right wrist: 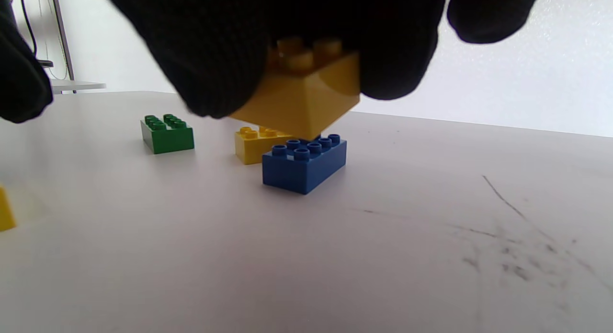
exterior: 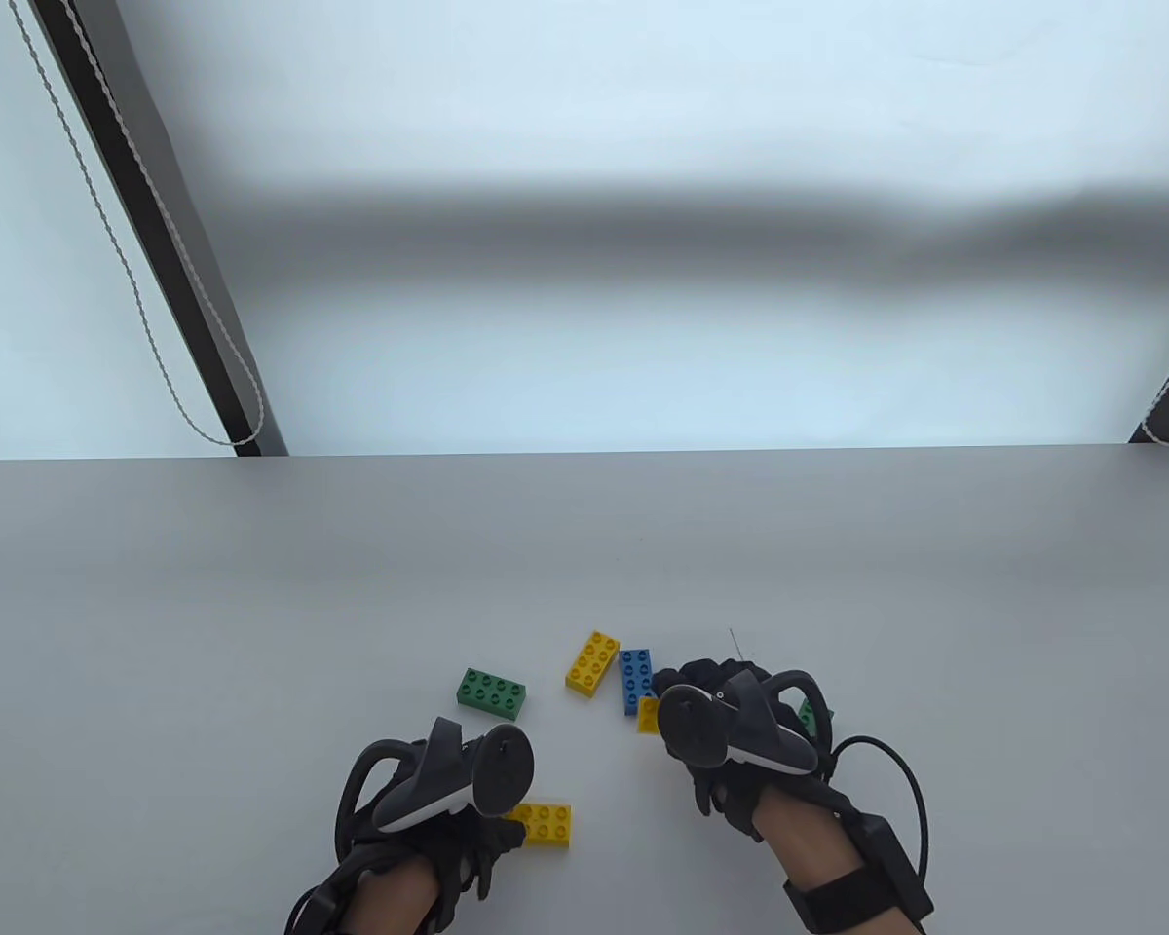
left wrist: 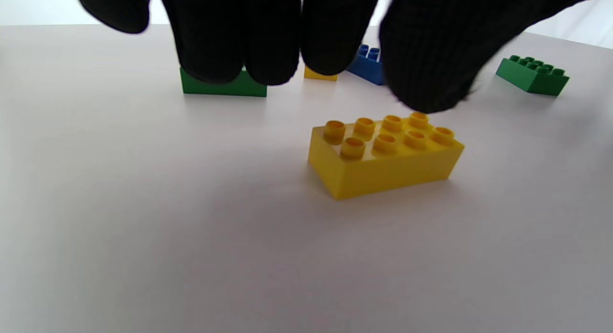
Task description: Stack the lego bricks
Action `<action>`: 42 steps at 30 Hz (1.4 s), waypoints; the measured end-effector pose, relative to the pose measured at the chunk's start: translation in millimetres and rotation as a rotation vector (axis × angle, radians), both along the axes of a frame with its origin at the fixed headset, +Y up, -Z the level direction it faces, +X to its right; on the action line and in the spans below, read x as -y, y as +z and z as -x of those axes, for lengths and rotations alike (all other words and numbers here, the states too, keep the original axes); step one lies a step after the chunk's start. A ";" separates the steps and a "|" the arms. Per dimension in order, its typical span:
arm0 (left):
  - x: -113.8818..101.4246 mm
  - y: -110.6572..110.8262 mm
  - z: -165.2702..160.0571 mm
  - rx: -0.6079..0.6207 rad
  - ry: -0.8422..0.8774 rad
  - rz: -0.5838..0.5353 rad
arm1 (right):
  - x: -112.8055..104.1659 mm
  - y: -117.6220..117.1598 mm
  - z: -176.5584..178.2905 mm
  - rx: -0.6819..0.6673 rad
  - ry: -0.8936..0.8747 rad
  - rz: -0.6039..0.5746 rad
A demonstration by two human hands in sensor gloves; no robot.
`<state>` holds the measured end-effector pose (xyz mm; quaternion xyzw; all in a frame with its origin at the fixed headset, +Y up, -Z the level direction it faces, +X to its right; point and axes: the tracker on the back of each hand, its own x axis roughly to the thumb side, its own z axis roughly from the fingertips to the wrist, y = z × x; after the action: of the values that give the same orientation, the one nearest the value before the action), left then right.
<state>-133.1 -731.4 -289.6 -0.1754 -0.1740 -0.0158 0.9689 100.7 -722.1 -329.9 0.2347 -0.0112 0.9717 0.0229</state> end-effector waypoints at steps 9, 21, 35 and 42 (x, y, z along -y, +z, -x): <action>13.3 -4.5 -0.4 0.005 -0.044 0.037 | 2.9 22.0 13.2 -0.092 -0.062 0.055; 23.5 -7.3 1.6 -0.003 -0.049 0.068 | 24.7 36.5 32.4 -0.173 -0.047 0.149; 22.9 -6.6 0.5 -0.007 -0.048 0.079 | 41.2 38.9 42.7 -0.192 -0.022 0.187; 22.8 -6.8 0.2 -0.009 -0.048 0.081 | 46.3 38.6 45.9 -0.192 -0.002 0.189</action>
<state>-133.3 -754.2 -296.4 -0.2185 -0.1658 -0.0314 0.9611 54.7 -768.4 -291.3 0.3235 0.0824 0.9415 0.0470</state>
